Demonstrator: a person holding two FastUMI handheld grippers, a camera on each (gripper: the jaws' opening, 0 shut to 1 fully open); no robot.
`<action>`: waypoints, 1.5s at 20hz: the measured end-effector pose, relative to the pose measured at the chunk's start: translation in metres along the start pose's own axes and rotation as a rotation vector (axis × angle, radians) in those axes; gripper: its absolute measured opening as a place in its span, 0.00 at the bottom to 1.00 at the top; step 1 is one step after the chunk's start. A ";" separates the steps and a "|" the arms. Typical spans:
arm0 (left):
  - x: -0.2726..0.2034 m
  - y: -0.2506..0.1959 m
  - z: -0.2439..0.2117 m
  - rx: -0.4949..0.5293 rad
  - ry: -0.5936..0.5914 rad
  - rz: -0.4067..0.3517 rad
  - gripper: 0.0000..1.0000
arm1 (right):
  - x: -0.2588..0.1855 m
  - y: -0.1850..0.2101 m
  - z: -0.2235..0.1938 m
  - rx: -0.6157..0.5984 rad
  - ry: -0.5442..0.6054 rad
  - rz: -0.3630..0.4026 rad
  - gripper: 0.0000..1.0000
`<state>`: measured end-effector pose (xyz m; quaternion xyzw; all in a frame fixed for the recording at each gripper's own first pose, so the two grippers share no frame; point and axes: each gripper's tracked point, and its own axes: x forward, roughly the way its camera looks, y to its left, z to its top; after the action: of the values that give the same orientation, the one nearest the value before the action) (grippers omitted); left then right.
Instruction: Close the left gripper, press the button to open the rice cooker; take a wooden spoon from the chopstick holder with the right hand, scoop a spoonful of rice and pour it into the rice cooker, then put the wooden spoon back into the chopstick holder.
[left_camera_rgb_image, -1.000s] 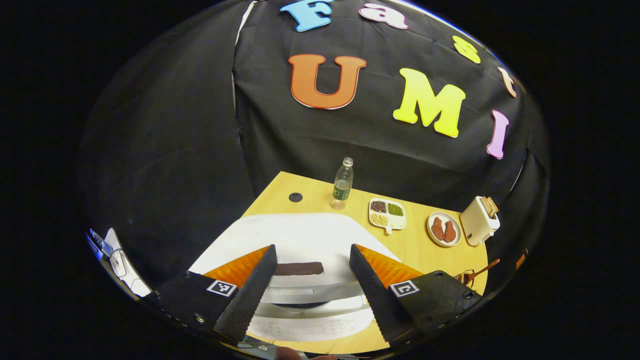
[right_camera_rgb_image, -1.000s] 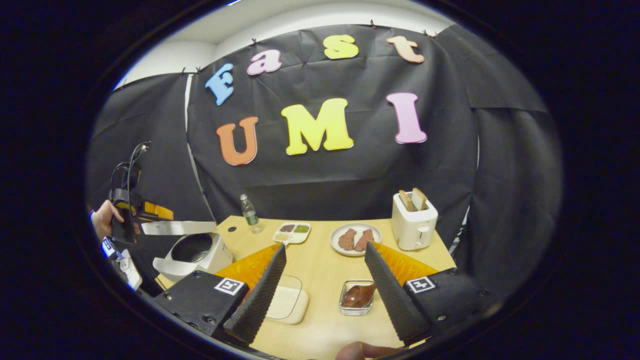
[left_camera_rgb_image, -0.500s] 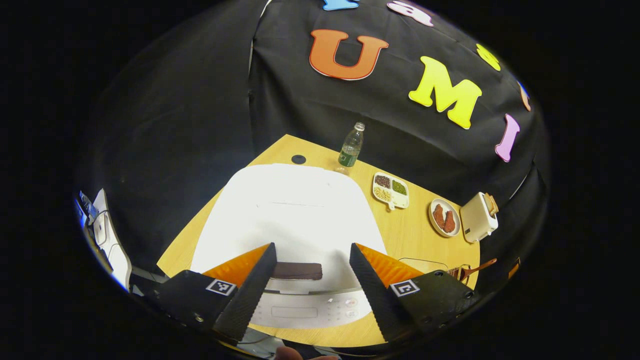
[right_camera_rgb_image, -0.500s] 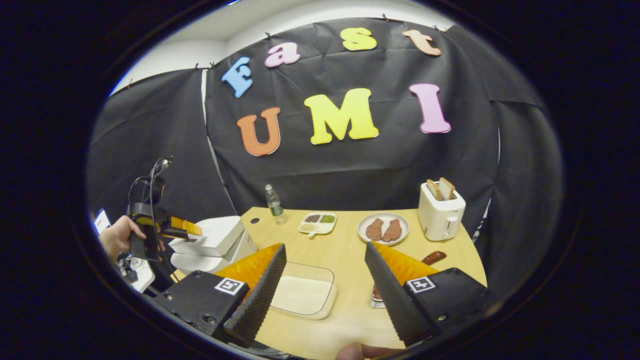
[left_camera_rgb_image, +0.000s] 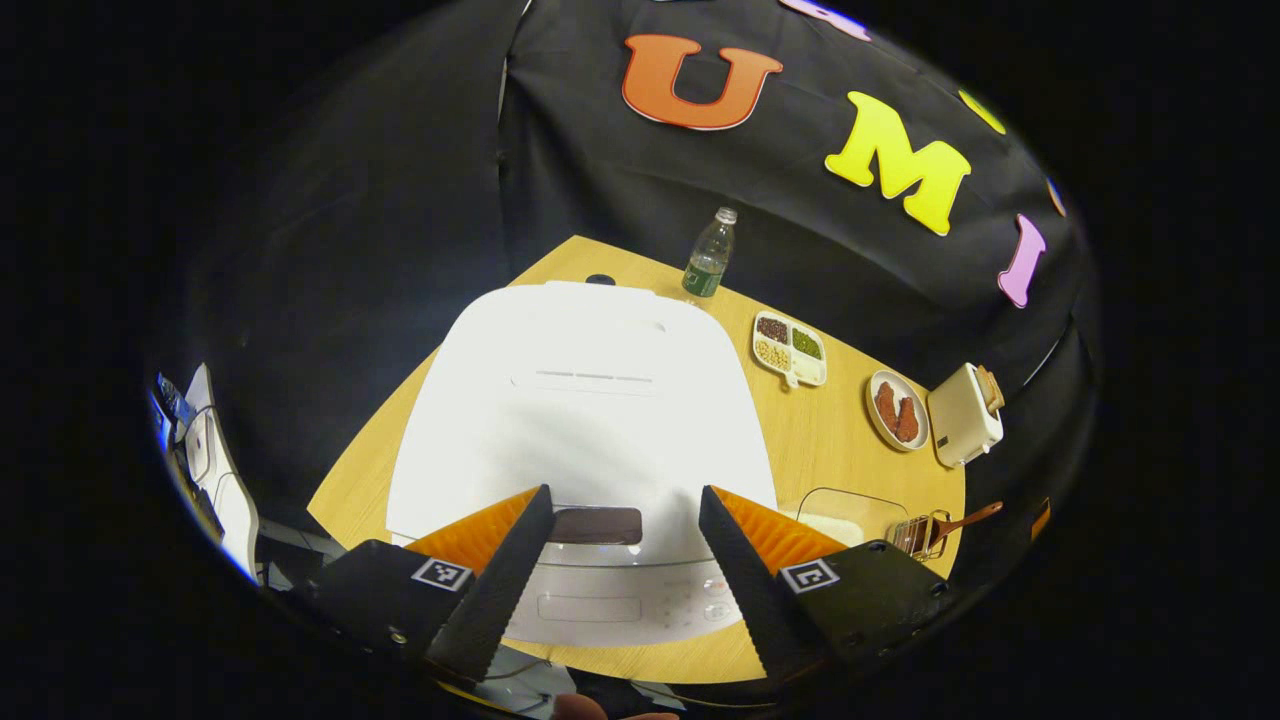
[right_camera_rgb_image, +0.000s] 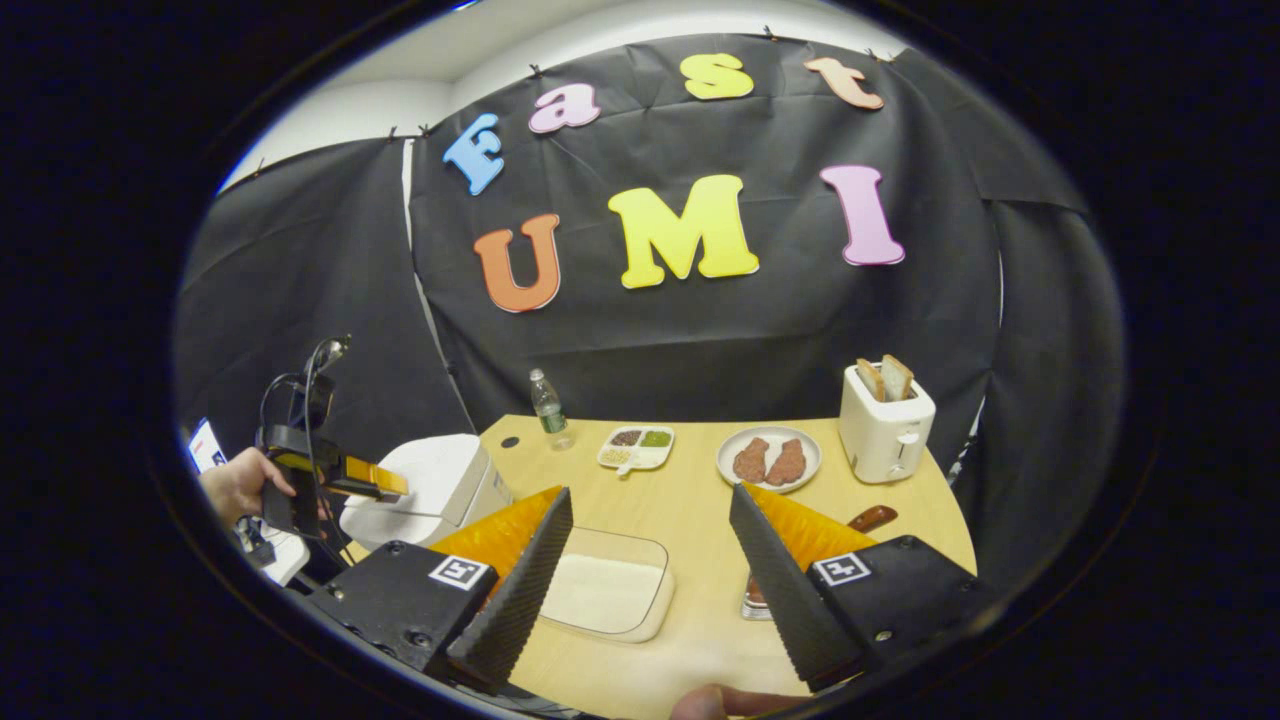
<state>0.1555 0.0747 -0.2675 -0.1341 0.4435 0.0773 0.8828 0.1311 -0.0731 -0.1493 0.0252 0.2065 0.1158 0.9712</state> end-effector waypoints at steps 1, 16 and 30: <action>0.000 0.000 0.000 0.009 -0.004 0.003 0.97 | 0.002 -0.001 0.001 0.003 -0.003 -0.006 1.00; 0.011 0.006 -0.007 0.083 -0.071 0.063 0.97 | 0.028 0.007 -0.019 0.080 0.020 0.077 1.00; -0.007 -0.001 0.020 0.037 -0.245 0.188 0.94 | 0.046 0.036 -0.011 -0.022 0.002 0.252 1.00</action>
<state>0.1665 0.0796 -0.2503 -0.0653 0.3442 0.1672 0.9216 0.1595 -0.0277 -0.1738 0.0399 0.2015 0.2390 0.9490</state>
